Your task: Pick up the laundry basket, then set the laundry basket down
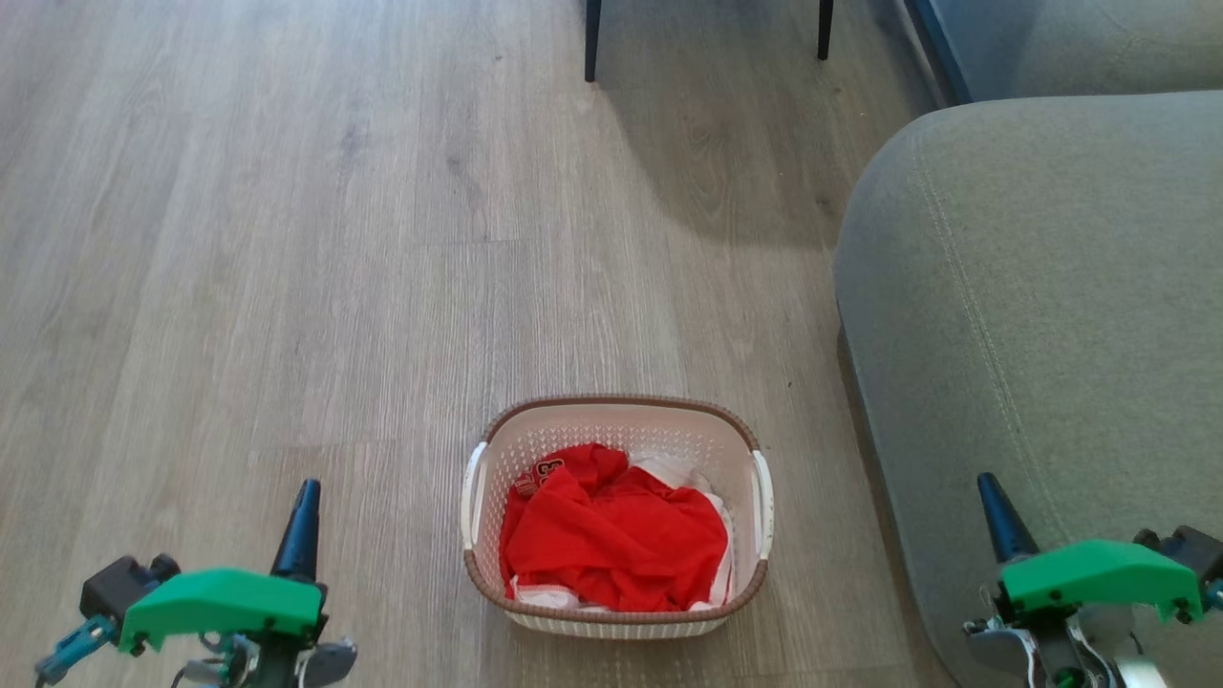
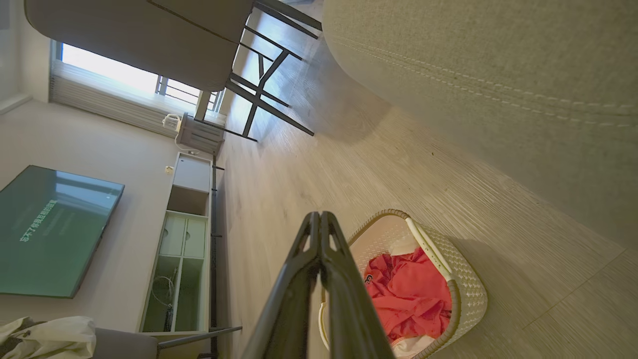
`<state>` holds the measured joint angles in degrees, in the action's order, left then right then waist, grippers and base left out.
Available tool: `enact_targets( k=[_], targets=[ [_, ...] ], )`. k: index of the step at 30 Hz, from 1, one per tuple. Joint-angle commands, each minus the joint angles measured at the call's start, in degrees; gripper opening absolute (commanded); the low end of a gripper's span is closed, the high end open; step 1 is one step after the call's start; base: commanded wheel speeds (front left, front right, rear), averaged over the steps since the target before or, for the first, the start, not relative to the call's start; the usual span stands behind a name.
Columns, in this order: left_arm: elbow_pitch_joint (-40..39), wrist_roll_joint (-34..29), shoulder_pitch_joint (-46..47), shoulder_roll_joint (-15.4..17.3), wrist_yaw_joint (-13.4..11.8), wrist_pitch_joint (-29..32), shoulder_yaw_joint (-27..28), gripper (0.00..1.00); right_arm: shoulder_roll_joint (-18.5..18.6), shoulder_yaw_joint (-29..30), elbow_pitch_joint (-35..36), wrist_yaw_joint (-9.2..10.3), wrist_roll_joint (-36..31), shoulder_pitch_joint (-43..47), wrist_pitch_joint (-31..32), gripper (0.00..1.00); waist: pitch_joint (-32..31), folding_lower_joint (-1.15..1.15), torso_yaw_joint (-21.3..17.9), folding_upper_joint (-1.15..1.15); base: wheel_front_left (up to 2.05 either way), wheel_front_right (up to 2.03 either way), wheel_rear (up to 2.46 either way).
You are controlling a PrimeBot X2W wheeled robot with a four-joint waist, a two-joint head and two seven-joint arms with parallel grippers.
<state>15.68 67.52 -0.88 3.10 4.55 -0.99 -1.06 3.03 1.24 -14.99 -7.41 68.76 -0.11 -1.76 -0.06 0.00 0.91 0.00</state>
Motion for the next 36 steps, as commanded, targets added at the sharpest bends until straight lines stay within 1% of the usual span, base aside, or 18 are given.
enact_targets(
  k=[1, 36],
  targets=[
    [-1.77, 2.18, 3.44, 0.54, 0.46, 0.66, 2.15, 0.00, 1.13, -0.31, 1.65, -0.06, 2.19, -3.54, 0.64, 0.00, 0.01, 0.00, -0.05, 0.00, 0.00, 0.00, 0.00],
    [-1.66, 23.85, 6.77, 0.42, 2.77, 6.39, 6.42, 0.00, 1.16, 3.23, 1.11, -0.08, 23.43, -5.76, 6.39, 0.00, 0.22, 0.00, -0.85, 0.00, 0.00, 0.00, 0.00]
  ],
)
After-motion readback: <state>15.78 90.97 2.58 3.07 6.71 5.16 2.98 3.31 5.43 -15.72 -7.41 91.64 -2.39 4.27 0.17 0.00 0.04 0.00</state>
